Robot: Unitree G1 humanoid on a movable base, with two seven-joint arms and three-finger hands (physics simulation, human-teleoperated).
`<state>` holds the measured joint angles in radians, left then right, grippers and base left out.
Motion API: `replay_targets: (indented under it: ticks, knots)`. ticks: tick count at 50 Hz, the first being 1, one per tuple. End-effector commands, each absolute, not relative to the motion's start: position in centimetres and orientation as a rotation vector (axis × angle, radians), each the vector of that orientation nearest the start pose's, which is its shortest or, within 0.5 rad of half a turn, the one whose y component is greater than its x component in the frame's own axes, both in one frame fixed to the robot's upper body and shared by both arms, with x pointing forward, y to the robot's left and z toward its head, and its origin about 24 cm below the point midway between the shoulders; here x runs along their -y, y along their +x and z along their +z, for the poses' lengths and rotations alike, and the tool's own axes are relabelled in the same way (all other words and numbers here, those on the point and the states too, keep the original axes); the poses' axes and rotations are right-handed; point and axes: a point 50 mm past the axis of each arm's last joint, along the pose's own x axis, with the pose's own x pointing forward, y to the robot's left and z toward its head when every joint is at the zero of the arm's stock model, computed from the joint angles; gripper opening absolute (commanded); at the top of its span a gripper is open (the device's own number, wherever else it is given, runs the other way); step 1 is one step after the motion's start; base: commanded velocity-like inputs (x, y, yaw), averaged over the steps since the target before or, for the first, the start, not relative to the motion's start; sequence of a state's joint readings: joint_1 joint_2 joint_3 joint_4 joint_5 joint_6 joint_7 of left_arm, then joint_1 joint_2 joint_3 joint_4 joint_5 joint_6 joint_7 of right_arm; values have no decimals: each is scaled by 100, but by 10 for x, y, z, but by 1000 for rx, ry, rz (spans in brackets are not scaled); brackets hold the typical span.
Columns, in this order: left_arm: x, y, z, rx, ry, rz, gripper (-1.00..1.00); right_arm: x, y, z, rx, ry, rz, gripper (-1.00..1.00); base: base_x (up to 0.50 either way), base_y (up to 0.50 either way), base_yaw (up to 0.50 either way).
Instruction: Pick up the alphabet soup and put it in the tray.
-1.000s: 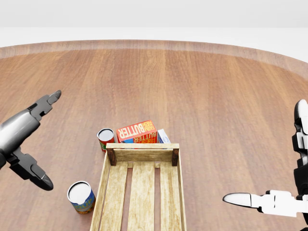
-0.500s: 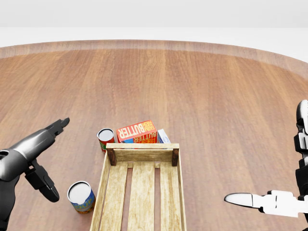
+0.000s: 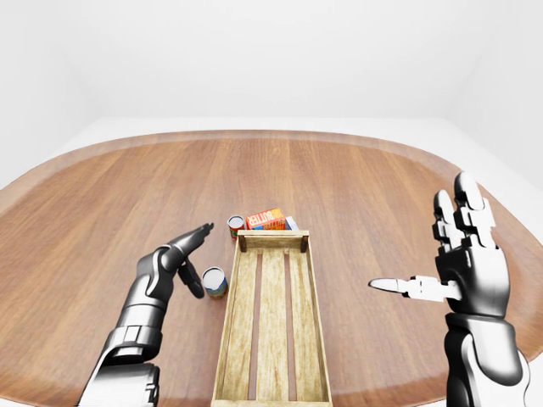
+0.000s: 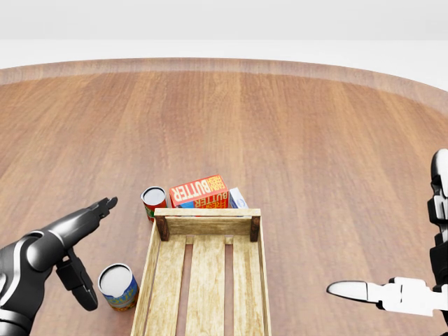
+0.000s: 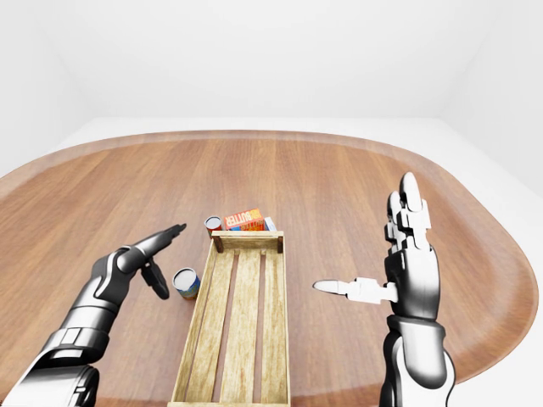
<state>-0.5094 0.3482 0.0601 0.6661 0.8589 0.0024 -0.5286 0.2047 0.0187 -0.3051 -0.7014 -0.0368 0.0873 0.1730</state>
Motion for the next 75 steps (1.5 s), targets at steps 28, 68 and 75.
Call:
replay_targets:
  ticks: [28,68,75]
  knots:
    - [-215,323,-12,-626,1079,-484,100,214,182,146,374,-185,-186,98,0,0,0]
    - [-210,333,-13,-640,1089,-471,100,213,184,144,367,-176,-178,98,0,0,0]
    - [-208,334,-13,-642,1089,-467,100,212,185,145,372,-176,-175,98,0,0,0]
